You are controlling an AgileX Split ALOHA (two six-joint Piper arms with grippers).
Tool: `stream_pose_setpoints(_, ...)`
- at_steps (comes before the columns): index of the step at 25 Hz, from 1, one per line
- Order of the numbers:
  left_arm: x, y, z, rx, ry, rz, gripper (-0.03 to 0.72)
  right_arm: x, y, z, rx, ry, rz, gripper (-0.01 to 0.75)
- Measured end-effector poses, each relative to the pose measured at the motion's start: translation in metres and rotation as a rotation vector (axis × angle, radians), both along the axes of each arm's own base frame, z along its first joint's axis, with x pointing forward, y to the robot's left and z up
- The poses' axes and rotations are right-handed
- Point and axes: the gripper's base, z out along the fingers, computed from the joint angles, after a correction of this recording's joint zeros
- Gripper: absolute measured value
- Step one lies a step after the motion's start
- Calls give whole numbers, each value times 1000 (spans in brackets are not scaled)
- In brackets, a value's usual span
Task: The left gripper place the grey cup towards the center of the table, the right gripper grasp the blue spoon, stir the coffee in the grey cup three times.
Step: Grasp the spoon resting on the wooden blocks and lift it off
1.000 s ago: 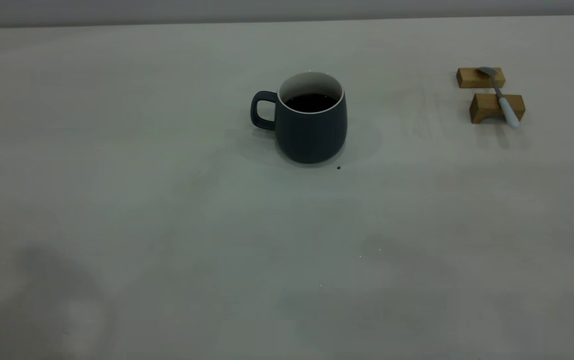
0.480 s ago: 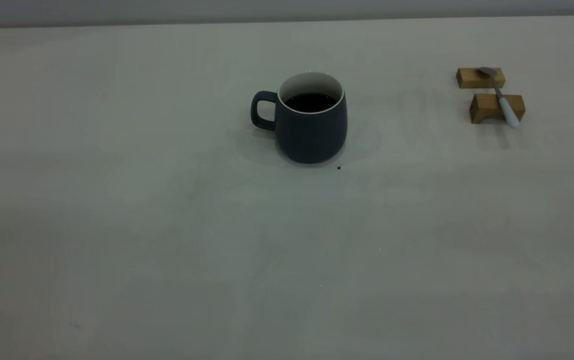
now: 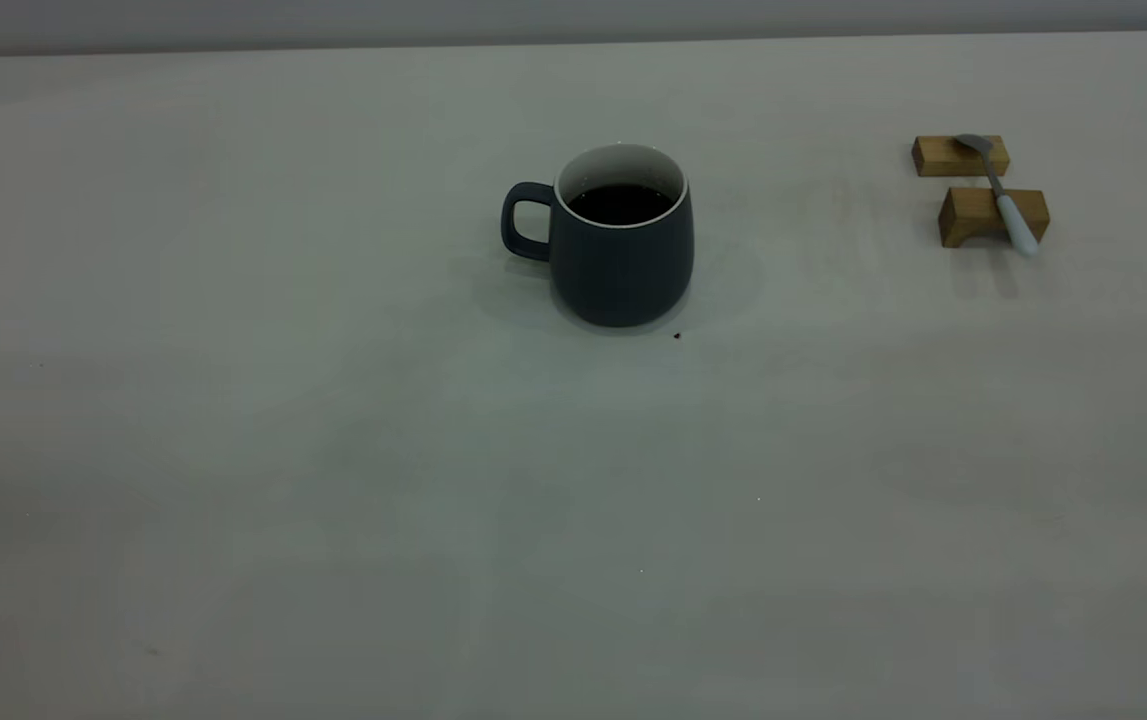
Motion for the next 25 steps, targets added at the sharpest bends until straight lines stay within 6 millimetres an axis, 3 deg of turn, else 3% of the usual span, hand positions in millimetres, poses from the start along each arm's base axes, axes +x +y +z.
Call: stream_pose_setpoints(25, -10, 0, -1, 1, -73, -24, 312, 0, 0, 0, 0, 0, 0, 238)
